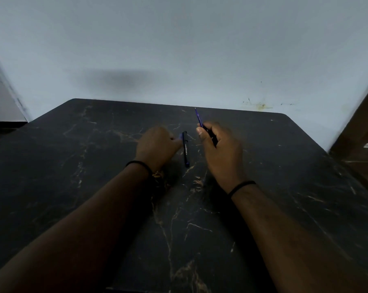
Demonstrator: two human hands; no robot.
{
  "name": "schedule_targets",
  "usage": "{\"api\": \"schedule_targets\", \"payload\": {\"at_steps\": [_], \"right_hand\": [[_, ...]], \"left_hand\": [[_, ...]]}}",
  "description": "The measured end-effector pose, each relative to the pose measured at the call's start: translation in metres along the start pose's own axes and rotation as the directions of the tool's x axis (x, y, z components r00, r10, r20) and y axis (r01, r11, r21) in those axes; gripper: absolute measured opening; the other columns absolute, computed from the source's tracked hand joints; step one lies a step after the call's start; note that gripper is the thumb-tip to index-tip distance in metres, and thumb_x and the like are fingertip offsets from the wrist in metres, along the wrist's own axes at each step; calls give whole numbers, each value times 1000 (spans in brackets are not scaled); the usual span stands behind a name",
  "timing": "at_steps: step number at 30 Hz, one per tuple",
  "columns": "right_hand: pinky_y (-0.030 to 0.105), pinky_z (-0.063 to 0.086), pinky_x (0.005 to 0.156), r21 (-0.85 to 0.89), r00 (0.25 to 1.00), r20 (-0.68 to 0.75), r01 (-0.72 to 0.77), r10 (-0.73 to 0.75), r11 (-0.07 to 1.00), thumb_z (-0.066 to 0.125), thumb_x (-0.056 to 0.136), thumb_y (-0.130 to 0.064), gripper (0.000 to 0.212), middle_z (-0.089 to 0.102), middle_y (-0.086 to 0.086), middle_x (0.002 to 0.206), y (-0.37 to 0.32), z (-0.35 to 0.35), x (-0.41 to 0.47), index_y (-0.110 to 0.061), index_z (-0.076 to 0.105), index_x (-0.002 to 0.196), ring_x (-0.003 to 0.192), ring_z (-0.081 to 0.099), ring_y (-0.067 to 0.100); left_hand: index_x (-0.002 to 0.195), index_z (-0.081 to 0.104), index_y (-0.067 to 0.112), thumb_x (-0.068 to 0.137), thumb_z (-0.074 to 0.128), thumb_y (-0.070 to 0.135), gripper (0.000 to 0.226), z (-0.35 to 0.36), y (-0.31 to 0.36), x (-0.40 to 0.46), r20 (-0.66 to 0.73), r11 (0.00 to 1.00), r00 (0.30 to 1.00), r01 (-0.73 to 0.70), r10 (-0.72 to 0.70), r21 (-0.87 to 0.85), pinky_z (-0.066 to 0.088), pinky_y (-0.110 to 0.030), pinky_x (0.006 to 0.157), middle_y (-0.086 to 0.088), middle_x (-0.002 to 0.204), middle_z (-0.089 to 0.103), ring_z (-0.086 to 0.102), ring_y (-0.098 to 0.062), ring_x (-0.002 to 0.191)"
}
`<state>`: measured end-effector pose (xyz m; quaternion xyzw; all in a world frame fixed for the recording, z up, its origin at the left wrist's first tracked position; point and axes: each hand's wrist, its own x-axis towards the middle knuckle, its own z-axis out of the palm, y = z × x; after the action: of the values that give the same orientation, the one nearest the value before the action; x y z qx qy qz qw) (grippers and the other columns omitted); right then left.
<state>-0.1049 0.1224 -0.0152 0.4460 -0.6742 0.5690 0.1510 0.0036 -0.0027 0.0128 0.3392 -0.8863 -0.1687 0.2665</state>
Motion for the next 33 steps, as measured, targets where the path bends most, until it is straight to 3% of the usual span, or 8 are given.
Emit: {"api": "schedule_targets", "payload": {"at_steps": [2,5,8,12,16,21,26,33], "right_hand": [[28,53,73,16,998,51,-23,22,1000,57,96,-43,23,65,-11,93,2,2,1,-30,65,112,83,61,5],[17,45,64,0,995,86,-43,43,999,59,90,-49,25,60,-18,82,4,5,2,-39,58,113,78,58,-2],[18,44,62,8,991,126,-35,34,999,54,83,-57,22,59,-20,79,5,7,0,-44,55,101,79,58,-2],[17,40,60,5,982,186,-16,15,1000,53,83,-56,20,58,-31,85,5,12,-2,-44,55,99,78,56,-6],[18,38,56,-25,971,238,4,2,1000,52,81,-60,25,56,-33,85,6,14,-4,-45,54,101,74,56,-6],[24,44,54,-63,956,294,20,-1,998,48,78,-64,29,60,-22,79,5,13,-5,-44,56,97,69,57,-2],[35,52,57,-83,954,297,-7,31,997,62,85,-49,19,60,-10,67,4,9,-5,-31,64,90,63,57,5],[11,28,50,-112,958,283,-12,44,994,67,90,-39,7,53,-19,62,5,8,-5,-35,61,88,67,54,-11]], "left_hand": [[60,62,12,95,61,29,39,-1,-3,2,-56,924,993,74,-102,-376,35,-20,45,5,47,51,41,-7,40],[81,66,8,98,59,23,24,-4,-5,4,-7,624,957,183,-290,-760,39,-23,42,-6,71,65,47,-9,44],[99,64,6,99,55,13,11,-6,-7,5,24,444,953,163,-302,-881,41,-19,39,-9,81,68,53,-6,46],[128,54,7,100,52,8,28,-10,-7,3,69,283,966,141,-250,-949,45,-21,46,-11,86,67,62,-11,56],[131,55,9,102,49,9,30,-12,-6,0,105,243,971,158,-216,-957,51,-23,51,-8,88,68,68,-12,65],[130,53,9,103,47,11,28,-11,-2,-3,124,251,973,172,-197,-953,55,-25,55,-10,95,69,71,-19,76],[125,53,10,102,47,10,23,-8,0,-3,125,275,979,166,-160,-947,56,-29,57,-11,94,70,73,-18,73],[117,57,13,101,50,10,18,-3,0,-2,120,339,986,153,-117,-928,57,-28,55,-7,88,75,75,-21,75]]}}
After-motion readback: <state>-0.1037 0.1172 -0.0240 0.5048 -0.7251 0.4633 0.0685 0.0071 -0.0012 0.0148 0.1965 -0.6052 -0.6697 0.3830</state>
